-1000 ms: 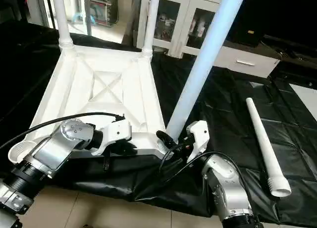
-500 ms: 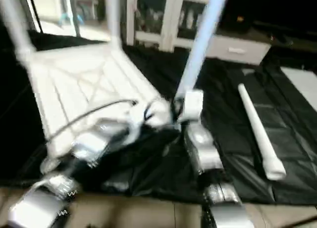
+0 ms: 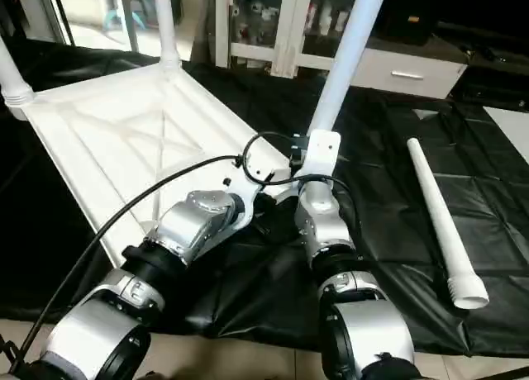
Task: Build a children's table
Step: Pick table leg
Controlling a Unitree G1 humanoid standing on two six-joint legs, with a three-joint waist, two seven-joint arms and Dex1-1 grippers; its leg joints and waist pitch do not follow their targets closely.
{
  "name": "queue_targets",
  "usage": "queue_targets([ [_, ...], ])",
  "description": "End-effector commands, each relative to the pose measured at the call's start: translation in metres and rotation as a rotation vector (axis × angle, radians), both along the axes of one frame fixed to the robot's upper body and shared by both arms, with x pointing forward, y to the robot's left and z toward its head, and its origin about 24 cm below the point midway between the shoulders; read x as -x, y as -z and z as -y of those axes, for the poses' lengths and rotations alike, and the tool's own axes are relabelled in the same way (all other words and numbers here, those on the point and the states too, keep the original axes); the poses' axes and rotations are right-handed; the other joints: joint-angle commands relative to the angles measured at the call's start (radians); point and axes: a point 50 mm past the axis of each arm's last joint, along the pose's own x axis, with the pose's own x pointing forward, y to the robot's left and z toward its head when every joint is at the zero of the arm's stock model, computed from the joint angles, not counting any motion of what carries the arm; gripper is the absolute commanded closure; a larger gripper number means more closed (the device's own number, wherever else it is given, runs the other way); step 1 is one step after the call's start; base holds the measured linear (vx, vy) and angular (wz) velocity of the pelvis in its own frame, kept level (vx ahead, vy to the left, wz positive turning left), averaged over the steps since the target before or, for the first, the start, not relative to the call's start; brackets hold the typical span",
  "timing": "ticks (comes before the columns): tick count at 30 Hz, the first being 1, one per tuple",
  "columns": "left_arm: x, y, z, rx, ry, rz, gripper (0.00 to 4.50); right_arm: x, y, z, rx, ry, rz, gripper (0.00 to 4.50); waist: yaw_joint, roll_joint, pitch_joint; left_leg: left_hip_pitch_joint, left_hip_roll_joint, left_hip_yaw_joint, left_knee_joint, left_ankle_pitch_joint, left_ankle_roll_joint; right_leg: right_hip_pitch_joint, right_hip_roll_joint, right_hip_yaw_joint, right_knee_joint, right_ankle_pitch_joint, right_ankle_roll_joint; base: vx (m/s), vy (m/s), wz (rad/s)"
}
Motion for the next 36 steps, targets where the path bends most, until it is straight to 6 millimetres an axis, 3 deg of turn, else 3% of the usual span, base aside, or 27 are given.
queue_targets([
  [1,-0.021,-0.042,-0.009,0.095,-0.109,0.199,4.50,0.028,0.057,0.008,0.001,0.030,-0.253,2.59,0.001,0.001,-0.061,0.024,0.065,-0.028,-0.070,-0.149,0.051,0.041,-0.074,0.040,-0.054,-0.083,-0.223,0.000,0.000,0.00],
  [5,-0.021,-0.039,-0.011,0.093,-0.111,0.190,4.50,0.025,0.053,0.004,-0.006,-0.023,-0.218,2.59,0.001,-0.003,-0.063,0.020,0.063,-0.026,-0.066,-0.123,0.061,0.044,-0.074,0.040,-0.049,-0.042,-0.226,0.000,0.000,0.00],
  [6,-0.021,-0.038,-0.012,0.091,-0.113,0.188,4.50,0.023,0.050,0.003,-0.007,-0.049,-0.197,2.03,0.001,-0.007,-0.063,0.018,0.062,-0.025,-0.065,-0.119,0.071,0.045,-0.075,0.040,-0.049,-0.038,-0.229,0.000,0.000,0.00],
  [9,-0.022,-0.036,-0.019,0.080,-0.120,0.186,4.50,0.017,0.036,-0.002,-0.036,-0.120,-0.108,1.81,0.000,-0.004,-0.062,0.016,0.063,-0.026,-0.065,-0.120,0.082,0.045,-0.076,0.041,-0.051,-0.054,-0.233,0.000,0.000,0.00],
  [11,-0.022,-0.036,-0.022,0.077,-0.121,0.187,4.50,0.016,0.032,-0.004,-0.043,-0.143,-0.083,1.62,-0.010,-0.007,-0.062,0.013,0.064,-0.030,-0.066,-0.127,0.083,0.048,-0.078,0.039,-0.052,-0.074,-0.231,0.000,0.000,0.00],
  [16,-0.024,-0.035,-0.029,0.063,-0.120,0.194,4.50,0.013,0.021,-0.005,-0.067,-0.214,-0.009,1.21,-0.015,0.003,-0.062,0.016,0.066,-0.030,-0.066,-0.134,0.081,0.046,-0.077,0.039,-0.054,-0.083,-0.242,0.000,0.000,0.00],
  [20,-0.025,-0.035,-0.032,0.055,-0.111,0.195,4.50,0.016,0.015,0.000,-0.072,-0.261,0.046,0.85,-0.011,0.001,-0.068,0.015,0.066,-0.027,-0.059,-0.059,0.111,0.051,-0.075,0.040,-0.040,0.034,-0.275,0.000,0.000,0.00],
  [24,-0.025,-0.034,-0.034,0.046,-0.103,0.196,4.50,0.019,0.014,0.010,-0.064,-0.257,0.078,0.54,-0.007,-0.001,-0.076,0.014,0.063,-0.023,-0.045,0.048,0.168,0.049,-0.073,0.039,-0.022,0.166,-0.319,0.000,0.000,0.00],
  [26,-0.025,-0.034,-0.033,0.046,-0.097,0.196,4.50,0.020,0.014,0.013,-0.059,-0.253,0.075,0.50,-0.005,-0.005,-0.073,0.014,0.065,-0.021,-0.044,0.044,0.183,0.046,-0.074,0.038,-0.025,0.151,-0.328,0.000,0.000,0.00],
  [29,-0.024,-0.033,-0.033,0.043,-0.081,0.195,4.50,0.023,0.016,0.016,-0.057,-0.250,0.068,0.50,-0.001,-0.009,-0.069,0.014,0.067,-0.020,-0.045,0.009,0.170,0.045,-0.075,0.039,-0.030,0.070,-0.314,0.000,0.000,0.00],
  [35,-0.021,-0.028,-0.039,0.020,-0.032,0.193,4.50,0.032,0.024,0.016,-0.053,-0.271,0.039,0.50,0.002,-0.008,-0.066,0.013,0.065,-0.022,-0.048,-0.025,0.145,0.043,-0.075,0.039,-0.035,0.013,-0.290,0.000,0.000,0.00],
  [36,-0.020,-0.028,-0.039,0.018,-0.022,0.197,4.50,0.032,0.024,0.015,-0.054,-0.273,0.039,0.50,0.003,-0.003,-0.066,0.014,0.065,-0.022,-0.048,-0.032,0.141,0.043,-0.076,0.040,-0.036,0.004,-0.289,0.000,0.000,0.00],
])
